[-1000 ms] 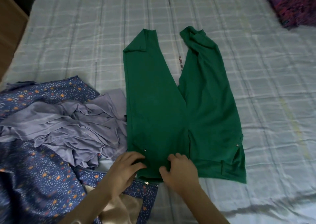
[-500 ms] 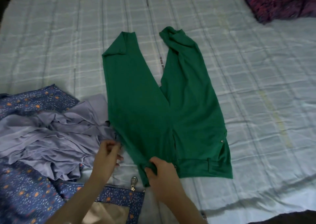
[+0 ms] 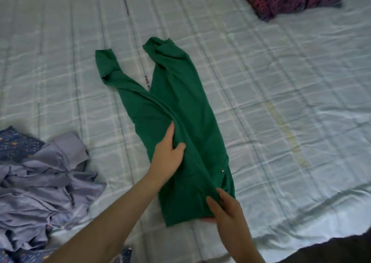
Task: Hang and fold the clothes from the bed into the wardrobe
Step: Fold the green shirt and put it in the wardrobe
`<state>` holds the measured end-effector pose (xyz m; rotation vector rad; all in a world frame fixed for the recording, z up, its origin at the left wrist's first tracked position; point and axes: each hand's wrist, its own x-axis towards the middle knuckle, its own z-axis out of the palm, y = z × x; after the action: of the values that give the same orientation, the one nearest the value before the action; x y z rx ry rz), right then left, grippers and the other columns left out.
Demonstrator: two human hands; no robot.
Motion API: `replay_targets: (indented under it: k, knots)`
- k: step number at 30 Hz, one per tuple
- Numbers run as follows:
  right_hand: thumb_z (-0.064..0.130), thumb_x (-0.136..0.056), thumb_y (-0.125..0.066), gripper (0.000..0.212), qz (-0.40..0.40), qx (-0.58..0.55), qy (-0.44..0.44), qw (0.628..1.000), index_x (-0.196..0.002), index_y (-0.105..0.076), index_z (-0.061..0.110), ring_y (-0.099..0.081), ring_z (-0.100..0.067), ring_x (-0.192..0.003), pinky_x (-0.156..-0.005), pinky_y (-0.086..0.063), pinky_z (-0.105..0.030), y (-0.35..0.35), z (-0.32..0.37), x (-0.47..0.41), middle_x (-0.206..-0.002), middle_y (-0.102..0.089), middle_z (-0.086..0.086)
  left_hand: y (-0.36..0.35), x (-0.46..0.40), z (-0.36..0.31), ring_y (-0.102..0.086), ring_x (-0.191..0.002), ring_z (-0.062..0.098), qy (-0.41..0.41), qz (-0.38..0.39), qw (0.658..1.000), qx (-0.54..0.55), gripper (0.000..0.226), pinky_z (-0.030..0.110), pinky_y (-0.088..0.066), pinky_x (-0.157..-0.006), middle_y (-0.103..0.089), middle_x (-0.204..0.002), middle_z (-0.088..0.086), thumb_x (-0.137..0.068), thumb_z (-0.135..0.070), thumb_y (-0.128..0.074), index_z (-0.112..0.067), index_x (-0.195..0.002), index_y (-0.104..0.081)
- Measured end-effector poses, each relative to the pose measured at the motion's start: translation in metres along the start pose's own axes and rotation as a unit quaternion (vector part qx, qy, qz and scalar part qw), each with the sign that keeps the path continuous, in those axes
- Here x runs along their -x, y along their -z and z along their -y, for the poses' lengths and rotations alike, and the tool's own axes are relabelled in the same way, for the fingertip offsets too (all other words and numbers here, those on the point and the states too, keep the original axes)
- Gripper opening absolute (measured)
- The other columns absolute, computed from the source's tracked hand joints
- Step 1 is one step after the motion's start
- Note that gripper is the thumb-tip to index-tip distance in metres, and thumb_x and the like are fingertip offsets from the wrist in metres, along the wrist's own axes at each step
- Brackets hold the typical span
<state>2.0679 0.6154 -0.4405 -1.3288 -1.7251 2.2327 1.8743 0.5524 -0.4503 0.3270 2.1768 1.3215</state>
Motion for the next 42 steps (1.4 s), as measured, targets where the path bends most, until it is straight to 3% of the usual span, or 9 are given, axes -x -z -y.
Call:
replay_targets:
  k: [6,10,14,17,19,24,32,38,42]
  knots:
    - [0.022,-0.094,-0.054,0.011,-0.121,0.374,-0.026,0.919,-0.099,-0.050,0.032,-0.067,-0.018,-0.081,-0.074,-0.054,-0.038,0.067,-0.028,-0.025,-0.083,-0.066,0.006,-0.060,-0.013,0.011,-0.045,-0.104,0.016,0.006,0.174,0.952,-0.251,0.064,0.031,-0.041,-0.094,-0.055,-0.109,-0.009,-0.101,-0.042,-0.034,-0.030,-0.156,-0.003]
    - [0.009,-0.064,-0.075,0.058,-0.153,0.533,0.014,0.832,-0.118,-0.056,0.022,-0.059,-0.035,-0.094,-0.064,-0.049,-0.039,0.056,-0.027,-0.045,-0.110,-0.052,-0.008,-0.051,-0.014,0.035,-0.044,-0.111,0.012,-0.105,0.170,0.929,-0.311,0.066,0.031,-0.041,-0.098,-0.052,-0.129,-0.006,-0.098,-0.026,-0.041,-0.025,-0.156,-0.008]
    - [0.002,-0.049,-0.068,0.064,-0.171,0.536,0.157,0.812,-0.112,-0.059,0.014,-0.052,-0.035,-0.091,-0.062,-0.052,-0.046,0.030,-0.015,-0.061,-0.113,-0.047,-0.011,-0.023,-0.001,0.057,-0.035,-0.128,0.015,-0.238,0.017,0.916,-0.323,0.068,0.032,-0.023,-0.110,-0.039,-0.144,-0.003,-0.082,-0.011,-0.049,-0.022,-0.147,-0.033]
    - [0.013,-0.076,-0.070,0.054,-0.187,0.480,0.060,0.855,-0.125,-0.047,0.011,-0.046,-0.038,-0.104,-0.077,-0.047,-0.050,0.015,-0.006,-0.079,-0.119,-0.043,-0.014,-0.006,-0.004,0.080,-0.041,-0.109,0.017,-0.087,-0.189,0.951,-0.230,0.039,0.035,-0.031,-0.093,-0.043,-0.119,-0.001,-0.087,-0.015,-0.055,-0.019,-0.124,-0.046]
    - [0.016,-0.085,-0.067,0.055,-0.152,0.471,0.005,0.869,-0.131,-0.037,0.010,-0.045,-0.039,-0.108,-0.085,-0.042,-0.047,0.016,0.000,-0.087,-0.120,-0.042,-0.016,0.005,-0.009,0.082,-0.054,-0.097,0.022,0.060,-0.204,0.975,-0.067,0.035,0.037,-0.045,-0.081,-0.049,-0.102,0.000,-0.091,-0.022,-0.062,-0.018,-0.118,-0.041]
    - [0.011,-0.089,-0.061,0.040,-0.080,0.435,-0.059,0.895,-0.111,-0.029,0.019,-0.056,-0.032,-0.082,-0.069,-0.044,-0.037,0.016,0.024,-0.091,-0.097,-0.056,-0.012,0.021,0.005,0.066,-0.061,-0.057,0.008,0.085,-0.006,0.996,-0.032,0.039,0.020,-0.043,-0.047,-0.060,-0.074,0.001,-0.095,-0.007,-0.054,-0.025,-0.114,-0.025]
    - [0.040,-0.096,-0.051,0.073,0.071,0.614,-0.207,0.758,-0.147,-0.007,0.011,-0.054,-0.017,-0.121,-0.098,-0.042,-0.025,0.023,0.041,-0.088,-0.136,-0.050,-0.008,0.056,0.011,0.069,-0.056,-0.067,0.009,0.099,0.270,0.934,-0.211,0.022,0.030,-0.048,-0.066,-0.062,-0.084,-0.006,-0.093,-0.028,-0.054,-0.036,-0.110,-0.043]
    - [0.040,-0.097,-0.041,0.026,0.113,0.762,-0.147,0.621,-0.116,-0.046,0.023,-0.057,-0.019,-0.116,-0.082,-0.043,-0.032,-0.009,0.114,-0.125,-0.125,-0.057,0.001,0.117,-0.068,0.055,-0.054,-0.050,0.006,0.042,0.048,0.983,-0.173,0.012,0.029,-0.048,-0.056,-0.062,-0.061,-0.011,-0.098,-0.031,-0.051,-0.030,-0.087,-0.057]
    - [0.035,-0.093,-0.045,0.019,0.015,0.715,0.056,0.697,-0.104,-0.048,0.020,-0.060,-0.024,-0.091,-0.071,-0.047,-0.033,-0.055,0.174,-0.200,-0.099,-0.060,-0.002,0.148,-0.131,0.037,-0.063,-0.066,0.001,-0.012,0.012,0.988,-0.155,0.008,0.026,-0.052,-0.063,-0.067,-0.077,-0.011,-0.099,-0.023,-0.051,-0.025,-0.094,-0.057]
